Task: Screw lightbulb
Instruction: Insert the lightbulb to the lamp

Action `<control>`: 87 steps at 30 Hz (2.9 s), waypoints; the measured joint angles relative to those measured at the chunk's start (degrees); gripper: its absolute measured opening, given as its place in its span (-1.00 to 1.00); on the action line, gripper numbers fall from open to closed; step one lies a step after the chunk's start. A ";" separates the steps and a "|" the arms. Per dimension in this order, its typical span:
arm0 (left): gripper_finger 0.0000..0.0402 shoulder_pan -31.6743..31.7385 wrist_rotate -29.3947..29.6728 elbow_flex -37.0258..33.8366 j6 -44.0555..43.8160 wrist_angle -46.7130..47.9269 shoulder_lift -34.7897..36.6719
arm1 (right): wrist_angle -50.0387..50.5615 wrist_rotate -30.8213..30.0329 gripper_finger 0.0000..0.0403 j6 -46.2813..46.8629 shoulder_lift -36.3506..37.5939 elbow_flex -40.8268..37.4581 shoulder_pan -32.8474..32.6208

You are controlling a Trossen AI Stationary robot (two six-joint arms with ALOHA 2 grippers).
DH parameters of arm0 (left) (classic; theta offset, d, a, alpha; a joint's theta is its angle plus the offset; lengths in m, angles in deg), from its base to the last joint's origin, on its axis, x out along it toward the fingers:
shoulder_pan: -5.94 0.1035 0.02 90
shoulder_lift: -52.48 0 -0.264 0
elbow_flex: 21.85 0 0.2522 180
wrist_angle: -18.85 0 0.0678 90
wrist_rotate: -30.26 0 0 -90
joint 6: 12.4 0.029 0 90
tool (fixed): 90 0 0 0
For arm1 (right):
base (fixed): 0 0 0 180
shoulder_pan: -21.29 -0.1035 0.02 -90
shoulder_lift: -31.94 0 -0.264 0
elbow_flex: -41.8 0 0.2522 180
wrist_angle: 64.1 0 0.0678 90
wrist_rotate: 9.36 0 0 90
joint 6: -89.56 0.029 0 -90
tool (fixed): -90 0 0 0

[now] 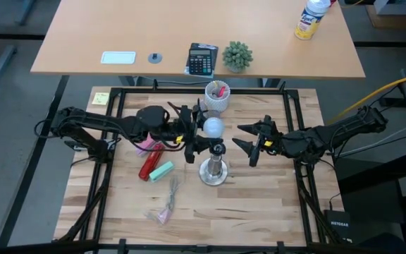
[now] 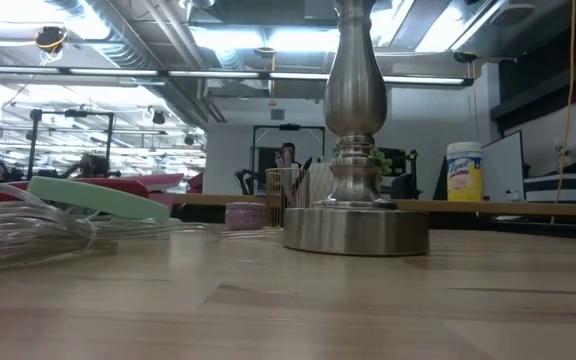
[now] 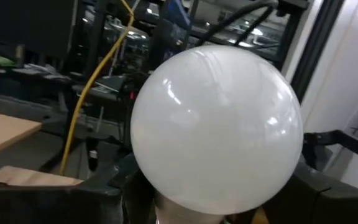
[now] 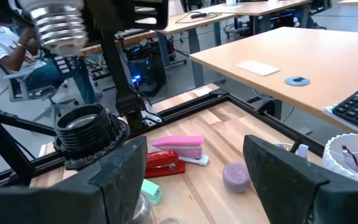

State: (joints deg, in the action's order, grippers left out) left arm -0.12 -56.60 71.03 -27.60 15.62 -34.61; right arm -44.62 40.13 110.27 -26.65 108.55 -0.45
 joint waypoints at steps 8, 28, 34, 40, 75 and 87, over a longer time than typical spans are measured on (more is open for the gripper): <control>0.13 -1.52 -0.02 -0.04 1.91 3.27 0.03 | -4.74 -0.59 0.34 -2.88 -0.02 0.00 0.00; 0.13 -1.67 0.01 -0.04 2.36 2.95 -2.54 | -9.00 -3.02 0.34 -7.77 -0.06 0.00 0.04; 0.13 -1.64 0.08 -0.04 3.46 5.55 -2.60 | -8.65 -2.85 0.34 -7.76 -0.06 0.00 0.02; 0.13 -1.35 0.24 -0.04 3.79 7.80 -2.64 | -8.68 -2.49 0.34 -7.76 -0.06 -0.02 0.02; 0.13 -1.08 0.50 -0.09 8.57 13.18 -2.64 | -21.94 -2.36 0.34 -19.98 -0.06 -0.02 0.00; 0.13 -1.01 0.74 -0.09 9.67 14.50 -1.42 | -20.52 -2.34 0.34 -19.96 -0.06 -0.02 0.00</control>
State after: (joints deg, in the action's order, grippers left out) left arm -1.13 -55.86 70.94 -17.93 30.12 -36.02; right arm -65.14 37.78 90.32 -26.71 108.53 -0.45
